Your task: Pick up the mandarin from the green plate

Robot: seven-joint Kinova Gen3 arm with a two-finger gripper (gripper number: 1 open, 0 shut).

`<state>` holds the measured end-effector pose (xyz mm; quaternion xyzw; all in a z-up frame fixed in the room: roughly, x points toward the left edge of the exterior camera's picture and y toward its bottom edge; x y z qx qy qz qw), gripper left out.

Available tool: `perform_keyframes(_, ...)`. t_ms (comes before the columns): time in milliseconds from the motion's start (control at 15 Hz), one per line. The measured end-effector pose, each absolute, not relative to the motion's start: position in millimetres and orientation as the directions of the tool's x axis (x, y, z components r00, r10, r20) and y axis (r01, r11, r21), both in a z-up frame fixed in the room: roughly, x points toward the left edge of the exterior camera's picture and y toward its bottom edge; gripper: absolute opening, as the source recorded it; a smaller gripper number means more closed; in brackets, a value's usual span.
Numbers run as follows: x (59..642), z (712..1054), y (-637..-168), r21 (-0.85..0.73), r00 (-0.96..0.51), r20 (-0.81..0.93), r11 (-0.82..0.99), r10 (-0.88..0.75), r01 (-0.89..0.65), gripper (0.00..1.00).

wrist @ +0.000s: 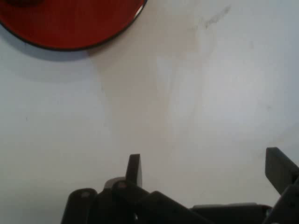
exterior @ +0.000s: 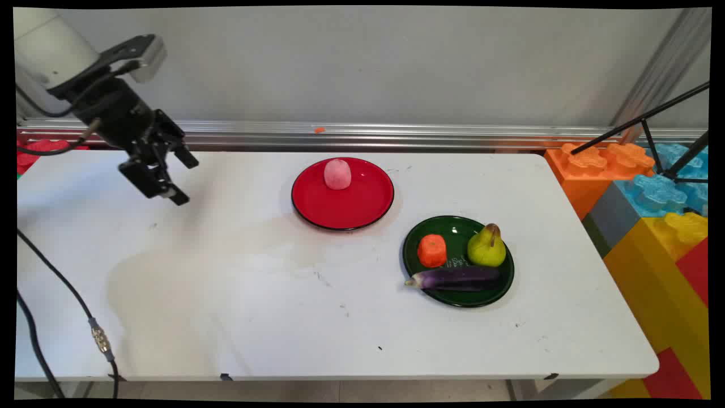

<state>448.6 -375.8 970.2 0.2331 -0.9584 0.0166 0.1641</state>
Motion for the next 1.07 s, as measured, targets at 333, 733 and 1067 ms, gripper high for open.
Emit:
perform_keyframes(333, 398.2, 970.9, -381.2, 0.059, -0.784, 0.350, 0.847, -0.513, -0.528, 1.00)
perform_keyframes(733, 308.6, 971.4, -395.3, 0.095, -0.724, 0.391, 0.807, -0.568, -0.583, 1.00)
perform_keyframes(1067, 244.0, 963.8, -410.2, 0.096, -0.698, 0.426, 0.796, -0.576, -0.598, 1.00)
